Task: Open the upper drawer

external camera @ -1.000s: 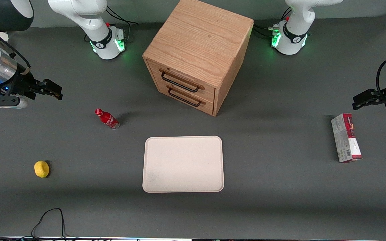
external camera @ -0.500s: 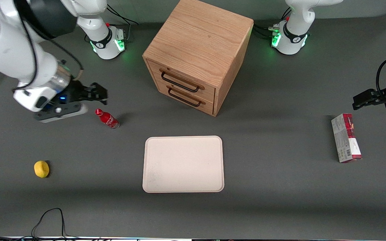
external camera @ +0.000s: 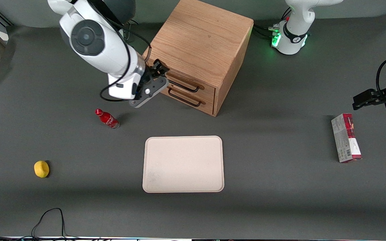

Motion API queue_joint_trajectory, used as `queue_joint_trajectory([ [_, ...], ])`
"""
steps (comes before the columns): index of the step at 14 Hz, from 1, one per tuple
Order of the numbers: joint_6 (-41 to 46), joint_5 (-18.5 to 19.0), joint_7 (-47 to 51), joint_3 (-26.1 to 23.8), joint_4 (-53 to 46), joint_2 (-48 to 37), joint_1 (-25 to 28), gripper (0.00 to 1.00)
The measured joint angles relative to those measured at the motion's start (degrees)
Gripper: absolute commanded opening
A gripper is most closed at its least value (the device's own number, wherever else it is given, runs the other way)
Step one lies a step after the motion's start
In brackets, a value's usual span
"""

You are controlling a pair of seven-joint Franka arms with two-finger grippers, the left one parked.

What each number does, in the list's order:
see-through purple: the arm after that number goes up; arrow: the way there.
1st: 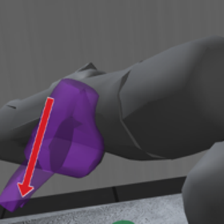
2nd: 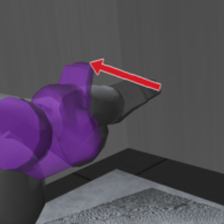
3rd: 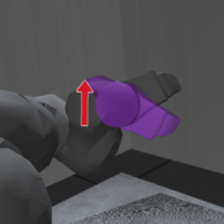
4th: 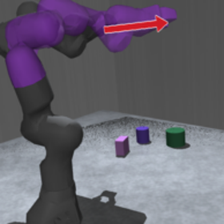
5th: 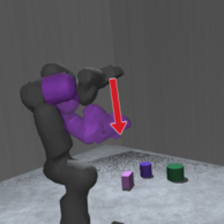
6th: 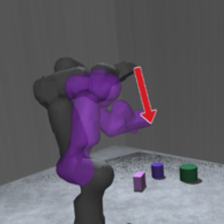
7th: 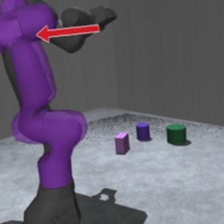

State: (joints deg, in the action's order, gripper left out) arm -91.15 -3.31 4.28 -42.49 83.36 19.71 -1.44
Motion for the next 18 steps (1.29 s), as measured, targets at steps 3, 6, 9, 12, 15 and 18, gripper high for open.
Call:
queue_joint_trajectory([
  [3, -3.83, -0.12, -5.49, -0.01, 3.41, 1.35, 0.02, 1.00],
  [6, -10.27, -1.33, -9.54, -0.18, 9.53, 1.89, 0.11, 1.00],
  [9, -13.93, -3.72, -10.78, -0.76, 13.11, 1.91, 0.12, 1.00],
  [12, -16.97, -3.82, -10.90, -1.59, 15.38, 1.91, 0.15, 1.00],
  [15, -20.93, -3.83, -11.36, -1.53, 17.24, 1.91, 0.01, 1.00],
  [18, -23.39, -2.17, -12.66, -1.40, 19.14, 2.49, 0.03, 1.00],
])
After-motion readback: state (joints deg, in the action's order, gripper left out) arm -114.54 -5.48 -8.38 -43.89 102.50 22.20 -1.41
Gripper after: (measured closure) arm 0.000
